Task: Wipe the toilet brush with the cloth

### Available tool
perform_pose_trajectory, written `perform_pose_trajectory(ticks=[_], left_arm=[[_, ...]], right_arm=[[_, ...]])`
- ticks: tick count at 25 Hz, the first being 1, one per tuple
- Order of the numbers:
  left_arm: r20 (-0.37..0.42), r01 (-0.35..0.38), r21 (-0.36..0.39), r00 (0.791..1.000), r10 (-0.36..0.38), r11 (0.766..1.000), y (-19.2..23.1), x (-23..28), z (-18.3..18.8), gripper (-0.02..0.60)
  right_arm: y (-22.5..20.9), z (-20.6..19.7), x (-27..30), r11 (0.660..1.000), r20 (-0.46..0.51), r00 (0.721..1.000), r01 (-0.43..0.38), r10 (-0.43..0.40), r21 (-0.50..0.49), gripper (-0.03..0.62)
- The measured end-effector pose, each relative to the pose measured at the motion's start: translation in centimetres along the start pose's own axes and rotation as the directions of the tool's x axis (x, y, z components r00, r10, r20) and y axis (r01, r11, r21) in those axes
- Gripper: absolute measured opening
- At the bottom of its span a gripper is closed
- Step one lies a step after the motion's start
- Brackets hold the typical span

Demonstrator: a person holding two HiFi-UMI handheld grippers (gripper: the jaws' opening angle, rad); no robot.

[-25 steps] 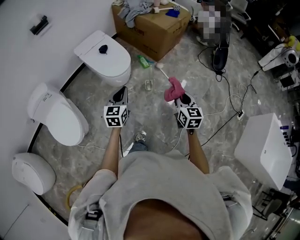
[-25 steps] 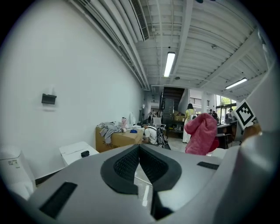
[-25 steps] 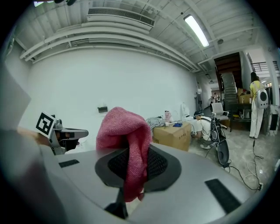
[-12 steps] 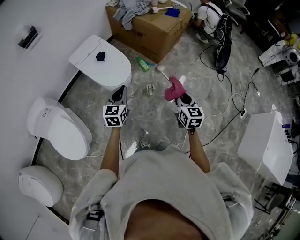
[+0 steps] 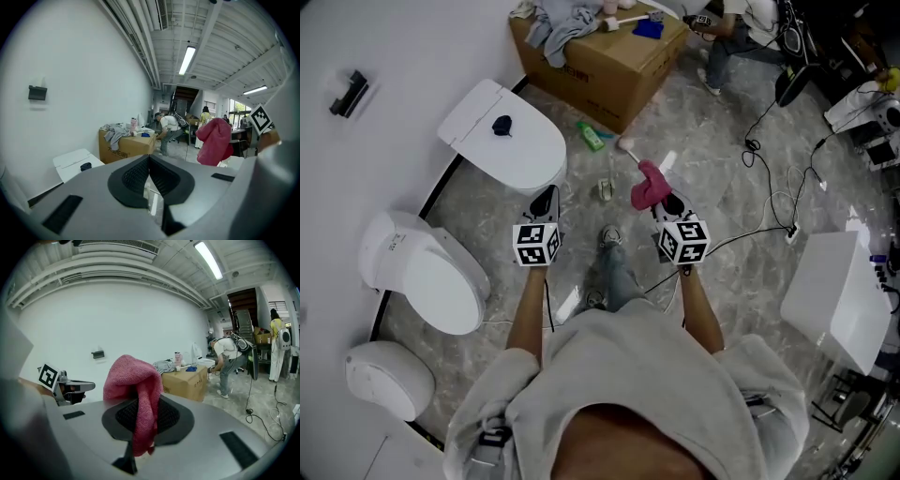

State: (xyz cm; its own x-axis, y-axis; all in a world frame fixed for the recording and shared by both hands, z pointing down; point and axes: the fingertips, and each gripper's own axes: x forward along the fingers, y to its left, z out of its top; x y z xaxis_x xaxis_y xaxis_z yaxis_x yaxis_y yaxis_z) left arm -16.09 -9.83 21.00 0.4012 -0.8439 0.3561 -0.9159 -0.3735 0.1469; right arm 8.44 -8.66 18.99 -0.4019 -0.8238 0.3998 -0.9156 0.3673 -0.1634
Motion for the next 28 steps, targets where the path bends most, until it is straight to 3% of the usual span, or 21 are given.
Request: perform_pose_trajectory(ticks=[11, 17, 21, 28], left_arm=[[-0.061, -0.054, -0.008, 0.997, 0.053, 0.999, 3.5, 8.0, 0.0, 0.018], [-0.082, -0.055, -0.014, 0.995, 0.053, 0.998, 4.3, 13.8, -1.1, 0.018], [-0.096, -0.044, -0.006, 0.994, 0.043, 0.999, 4.5, 17.5, -4.0, 0.018], [-0.108, -0.012, -0.023, 0.994, 0.009, 1.000, 4.1, 22.0, -12.8, 0.018]], right_arm=[[-4.0, 0.4, 10.1, 0.999, -0.051, 0.997, -0.053, 0.053, 0.011, 0.064], [-7.2, -1.7, 15.1, 0.997, -0.090, 0.994, -0.061, 0.065, 0.047, 0.064], [-8.8, -3.6, 18.2, 0.996, -0.077, 0.994, -0.070, 0.074, 0.050, 0.064], [-10.2, -10.2, 22.6, 0.996, -0.045, 0.995, -0.087, 0.088, 0.024, 0.064]])
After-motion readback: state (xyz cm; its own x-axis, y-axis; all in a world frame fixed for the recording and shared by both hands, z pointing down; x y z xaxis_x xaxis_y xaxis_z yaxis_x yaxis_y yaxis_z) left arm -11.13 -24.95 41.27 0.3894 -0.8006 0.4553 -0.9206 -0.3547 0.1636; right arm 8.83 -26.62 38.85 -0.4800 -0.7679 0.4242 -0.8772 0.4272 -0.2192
